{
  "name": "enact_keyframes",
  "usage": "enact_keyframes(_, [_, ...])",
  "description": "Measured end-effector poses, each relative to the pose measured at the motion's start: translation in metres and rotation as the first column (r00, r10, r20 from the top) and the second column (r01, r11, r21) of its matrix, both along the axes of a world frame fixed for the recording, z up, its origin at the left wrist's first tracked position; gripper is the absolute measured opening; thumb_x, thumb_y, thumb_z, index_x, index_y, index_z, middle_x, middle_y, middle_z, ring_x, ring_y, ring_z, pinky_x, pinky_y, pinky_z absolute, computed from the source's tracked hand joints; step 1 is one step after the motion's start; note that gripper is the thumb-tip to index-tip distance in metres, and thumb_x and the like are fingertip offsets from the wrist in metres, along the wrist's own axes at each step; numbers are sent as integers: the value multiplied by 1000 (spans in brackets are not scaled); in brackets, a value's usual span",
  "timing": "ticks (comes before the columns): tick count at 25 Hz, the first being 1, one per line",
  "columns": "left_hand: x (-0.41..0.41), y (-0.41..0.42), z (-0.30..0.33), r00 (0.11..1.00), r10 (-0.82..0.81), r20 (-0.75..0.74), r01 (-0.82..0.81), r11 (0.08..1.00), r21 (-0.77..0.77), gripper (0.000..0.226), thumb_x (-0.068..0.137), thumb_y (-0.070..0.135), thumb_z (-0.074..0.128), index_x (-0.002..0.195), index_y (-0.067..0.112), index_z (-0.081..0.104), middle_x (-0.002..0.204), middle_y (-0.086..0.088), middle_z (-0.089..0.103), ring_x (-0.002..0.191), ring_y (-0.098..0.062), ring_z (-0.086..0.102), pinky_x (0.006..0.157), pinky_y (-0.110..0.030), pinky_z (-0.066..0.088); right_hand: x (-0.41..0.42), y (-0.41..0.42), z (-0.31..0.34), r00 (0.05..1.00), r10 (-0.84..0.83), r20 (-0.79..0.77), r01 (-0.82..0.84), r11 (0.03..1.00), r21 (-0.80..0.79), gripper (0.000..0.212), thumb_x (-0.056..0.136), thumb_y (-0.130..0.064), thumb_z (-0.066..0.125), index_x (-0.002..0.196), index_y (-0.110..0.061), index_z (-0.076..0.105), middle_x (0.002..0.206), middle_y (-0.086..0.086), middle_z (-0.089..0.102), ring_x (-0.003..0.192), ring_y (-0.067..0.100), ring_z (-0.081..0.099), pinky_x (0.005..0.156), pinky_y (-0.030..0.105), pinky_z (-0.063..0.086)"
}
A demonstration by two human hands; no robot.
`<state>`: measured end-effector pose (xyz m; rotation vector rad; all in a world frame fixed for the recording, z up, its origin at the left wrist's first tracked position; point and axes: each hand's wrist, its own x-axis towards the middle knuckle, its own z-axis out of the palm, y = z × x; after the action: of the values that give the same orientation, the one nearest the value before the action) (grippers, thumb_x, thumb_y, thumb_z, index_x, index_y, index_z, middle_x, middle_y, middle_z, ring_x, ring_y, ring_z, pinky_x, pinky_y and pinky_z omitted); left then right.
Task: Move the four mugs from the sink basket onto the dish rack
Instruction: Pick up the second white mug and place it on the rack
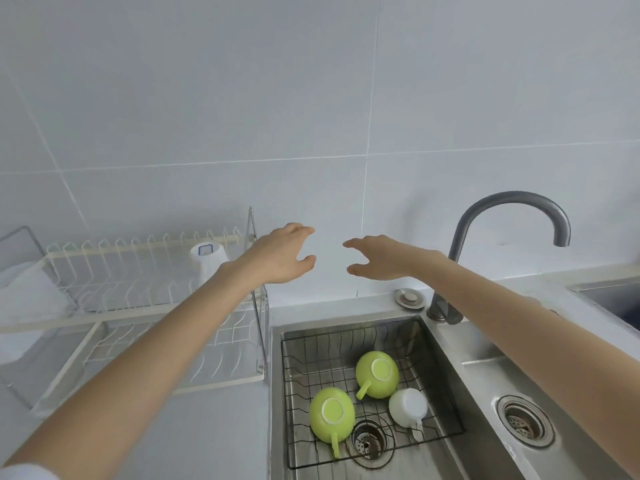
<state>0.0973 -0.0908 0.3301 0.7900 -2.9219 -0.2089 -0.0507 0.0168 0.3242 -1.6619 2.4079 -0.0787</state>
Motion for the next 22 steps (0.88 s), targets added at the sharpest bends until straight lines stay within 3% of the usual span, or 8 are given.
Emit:
enact_keyframes(5, [-39,22,-40,973,29,230,-41,998,45,61,93,36,39,143,7,18,152,-9,25,137,-27,29,113,-42,28,-43,26,-31,999,-18,50,14,997,79,57,96,-30,40,147,-15,20,151,9,33,140,26,28,112,38,27])
enact_keyframes(10, [-74,39,-82,926,48,376,-130,972,196,66,93,39,39,142,2,16,153,-14,22,139,-28,27,114,-41,27,-83,43,-74,996,-28,90,13,987,161,57,95,-31,41,146,-14,23,149,10,36,138,27,31,112,39,29])
enact_keyframes(18, [-115,64,-161,921,15,389,-198,879,434,68,93,37,39,144,1,11,155,-15,18,141,-27,23,115,-35,25,-117,63,-150,960,-75,271,7,970,244,55,95,-29,43,145,-12,27,143,15,44,132,30,40,107,34,34])
enact_keyframes(22, [-128,72,-209,932,49,359,-246,813,528,58,92,34,44,138,2,29,146,-17,35,134,-29,35,110,-36,32,-127,64,-199,909,-149,388,41,961,274,56,95,-29,45,145,-12,28,142,17,44,131,32,41,106,34,34])
